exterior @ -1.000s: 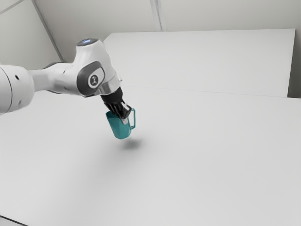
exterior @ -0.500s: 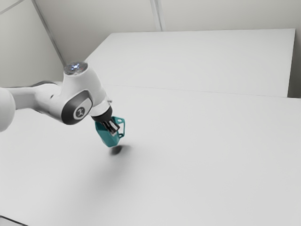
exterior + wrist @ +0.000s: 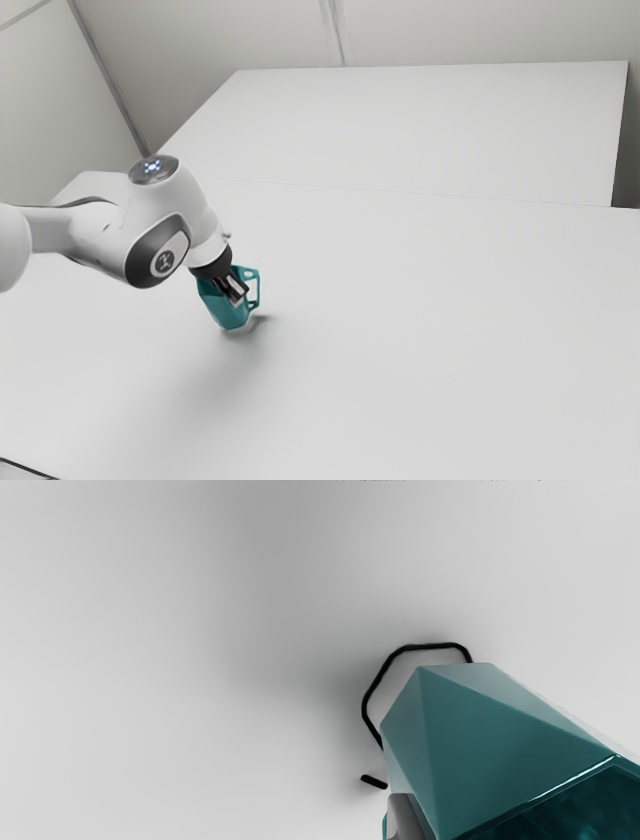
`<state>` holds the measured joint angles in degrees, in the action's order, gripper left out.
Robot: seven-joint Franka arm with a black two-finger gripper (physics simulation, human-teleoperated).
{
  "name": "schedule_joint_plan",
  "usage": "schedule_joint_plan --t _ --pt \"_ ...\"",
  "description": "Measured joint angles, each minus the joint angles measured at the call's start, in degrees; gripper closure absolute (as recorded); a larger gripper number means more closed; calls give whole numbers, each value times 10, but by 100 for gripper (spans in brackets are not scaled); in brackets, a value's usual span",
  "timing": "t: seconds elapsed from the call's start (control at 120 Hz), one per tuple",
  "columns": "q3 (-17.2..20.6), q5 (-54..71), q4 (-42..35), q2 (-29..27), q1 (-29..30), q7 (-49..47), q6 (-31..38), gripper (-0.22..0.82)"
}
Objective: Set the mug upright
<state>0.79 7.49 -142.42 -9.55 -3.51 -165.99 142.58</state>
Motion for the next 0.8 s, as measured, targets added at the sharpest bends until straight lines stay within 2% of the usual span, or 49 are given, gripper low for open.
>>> schedule_joint_plan --t 0.4,0.608,0.7,0.8 --pt "0 -1 -11 21 5 0 30 79" --pt "0 1 -11 11 5 0 28 34" --pt "0 1 -11 -2 6 0 20 22" --pt "0 1 -11 -15 6 0 11 14"
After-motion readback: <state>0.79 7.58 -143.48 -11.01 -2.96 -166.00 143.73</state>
